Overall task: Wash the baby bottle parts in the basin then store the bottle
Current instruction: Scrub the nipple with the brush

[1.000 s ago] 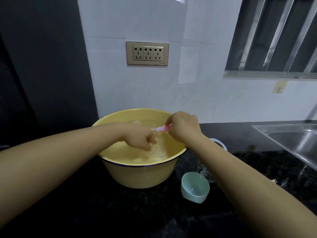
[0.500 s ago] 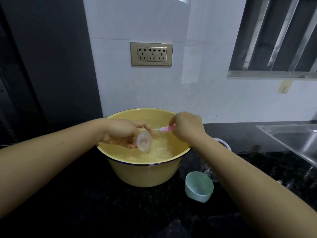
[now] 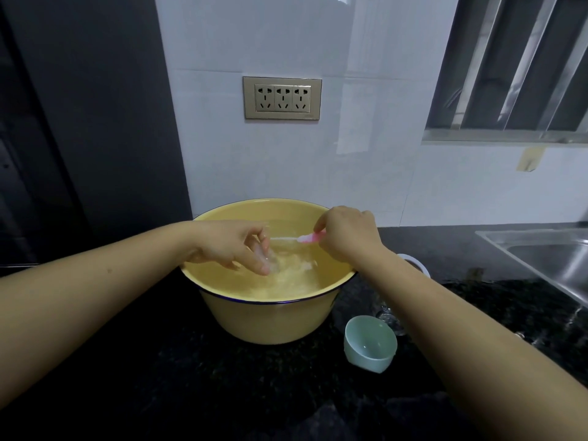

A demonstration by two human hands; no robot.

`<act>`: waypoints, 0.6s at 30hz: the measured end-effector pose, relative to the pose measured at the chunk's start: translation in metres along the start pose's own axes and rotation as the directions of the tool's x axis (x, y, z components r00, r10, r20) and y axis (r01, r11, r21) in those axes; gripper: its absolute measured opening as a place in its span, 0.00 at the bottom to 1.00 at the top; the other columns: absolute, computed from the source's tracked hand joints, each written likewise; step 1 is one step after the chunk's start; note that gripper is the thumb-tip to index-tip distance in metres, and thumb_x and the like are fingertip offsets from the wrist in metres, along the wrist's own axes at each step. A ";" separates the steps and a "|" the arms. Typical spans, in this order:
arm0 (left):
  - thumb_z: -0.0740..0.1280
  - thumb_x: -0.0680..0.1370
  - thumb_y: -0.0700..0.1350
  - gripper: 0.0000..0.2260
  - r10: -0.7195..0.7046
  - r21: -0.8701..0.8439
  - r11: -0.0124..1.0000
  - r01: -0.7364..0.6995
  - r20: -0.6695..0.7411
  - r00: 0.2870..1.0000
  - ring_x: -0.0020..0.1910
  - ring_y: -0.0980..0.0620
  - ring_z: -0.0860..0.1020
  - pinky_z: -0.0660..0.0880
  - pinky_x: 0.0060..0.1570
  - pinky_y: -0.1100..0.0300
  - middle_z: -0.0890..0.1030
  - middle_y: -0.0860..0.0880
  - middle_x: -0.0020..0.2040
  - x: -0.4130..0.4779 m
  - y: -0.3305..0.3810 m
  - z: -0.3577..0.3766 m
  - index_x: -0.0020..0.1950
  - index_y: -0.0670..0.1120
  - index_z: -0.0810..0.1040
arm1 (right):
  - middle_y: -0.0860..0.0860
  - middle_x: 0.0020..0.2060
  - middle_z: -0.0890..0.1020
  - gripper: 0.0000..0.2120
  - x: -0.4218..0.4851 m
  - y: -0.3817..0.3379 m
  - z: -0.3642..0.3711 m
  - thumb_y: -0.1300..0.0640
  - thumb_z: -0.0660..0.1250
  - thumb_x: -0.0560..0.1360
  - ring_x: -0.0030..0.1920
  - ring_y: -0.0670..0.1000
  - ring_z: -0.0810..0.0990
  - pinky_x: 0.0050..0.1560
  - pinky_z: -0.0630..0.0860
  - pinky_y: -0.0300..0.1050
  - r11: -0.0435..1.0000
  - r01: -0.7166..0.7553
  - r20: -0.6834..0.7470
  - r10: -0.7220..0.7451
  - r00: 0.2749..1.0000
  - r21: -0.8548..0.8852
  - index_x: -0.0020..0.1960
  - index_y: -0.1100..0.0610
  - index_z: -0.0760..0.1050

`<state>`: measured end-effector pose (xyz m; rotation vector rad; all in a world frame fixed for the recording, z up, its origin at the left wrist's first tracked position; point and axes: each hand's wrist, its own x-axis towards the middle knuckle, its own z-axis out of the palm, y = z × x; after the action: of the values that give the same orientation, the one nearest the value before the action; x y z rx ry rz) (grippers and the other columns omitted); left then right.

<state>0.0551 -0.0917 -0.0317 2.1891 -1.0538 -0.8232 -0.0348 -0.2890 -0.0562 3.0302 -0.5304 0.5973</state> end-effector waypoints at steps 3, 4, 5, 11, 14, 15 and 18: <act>0.75 0.69 0.42 0.14 0.069 0.249 0.968 -0.029 -0.153 0.986 0.44 0.53 0.75 0.72 0.45 0.59 0.81 0.52 0.48 0.005 -0.006 0.006 0.42 0.50 0.70 | 0.51 0.48 0.80 0.26 -0.002 -0.001 -0.002 0.31 0.62 0.70 0.51 0.56 0.77 0.51 0.64 0.47 0.999 0.021 0.019 -0.020 1.000 -0.036 0.51 0.52 0.81; 0.74 0.69 0.42 0.14 0.073 0.274 0.961 -0.024 -0.170 0.983 0.44 0.52 0.75 0.73 0.45 0.58 0.80 0.52 0.48 0.005 -0.007 0.008 0.42 0.50 0.69 | 0.51 0.48 0.80 0.27 -0.002 -0.002 -0.003 0.31 0.62 0.70 0.51 0.56 0.77 0.52 0.64 0.47 0.999 0.032 0.026 -0.031 0.999 -0.042 0.51 0.52 0.81; 0.74 0.69 0.41 0.14 0.058 0.287 0.958 -0.006 -0.175 0.983 0.43 0.53 0.74 0.72 0.44 0.58 0.80 0.51 0.48 0.005 -0.007 0.008 0.44 0.50 0.69 | 0.51 0.48 0.80 0.27 -0.003 -0.002 -0.003 0.30 0.62 0.69 0.51 0.56 0.77 0.52 0.64 0.48 0.998 0.043 0.031 -0.041 0.999 -0.046 0.51 0.51 0.81; 0.71 0.70 0.41 0.21 -0.102 0.417 0.889 0.189 -0.220 0.970 0.49 0.50 0.74 0.71 0.46 0.59 0.76 0.49 0.56 0.010 -0.011 0.009 0.62 0.46 0.69 | 0.52 0.51 0.77 0.20 -0.009 -0.008 -0.009 0.36 0.61 0.74 0.49 0.57 0.79 0.53 0.74 0.49 0.988 0.147 0.053 -0.144 0.988 -0.053 0.54 0.49 0.80; 0.72 0.70 0.42 0.22 -0.155 0.414 0.874 0.255 -0.259 0.953 0.49 0.48 0.73 0.70 0.46 0.59 0.74 0.49 0.51 0.012 -0.012 0.006 0.63 0.45 0.71 | 0.49 0.48 0.72 0.13 -0.010 -0.010 -0.013 0.43 0.62 0.77 0.47 0.56 0.79 0.45 0.75 0.47 0.986 0.165 0.036 -0.164 0.986 -0.019 0.57 0.46 0.79; 0.72 0.70 0.42 0.22 -0.166 0.405 0.875 0.266 -0.265 0.950 0.49 0.48 0.73 0.70 0.47 0.59 0.74 0.49 0.52 0.012 -0.013 0.005 0.62 0.45 0.72 | 0.48 0.45 0.70 0.11 -0.011 -0.009 -0.016 0.45 0.62 0.78 0.46 0.56 0.79 0.42 0.72 0.45 0.985 0.172 0.017 -0.172 0.985 -0.032 0.57 0.45 0.79; 0.73 0.70 0.44 0.21 -0.190 0.374 0.883 0.282 -0.265 0.945 0.51 0.48 0.73 0.70 0.50 0.59 0.75 0.48 0.55 0.013 -0.015 0.001 0.61 0.46 0.73 | 0.47 0.43 0.67 0.11 -0.014 -0.005 -0.035 0.45 0.61 0.78 0.44 0.56 0.79 0.40 0.68 0.44 0.979 0.195 -0.026 -0.197 0.980 -0.057 0.57 0.43 0.78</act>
<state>0.0680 -0.0952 -0.0466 2.7345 -0.9171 -0.4667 -0.0584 -0.2767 -0.0285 2.9675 -0.2380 0.6084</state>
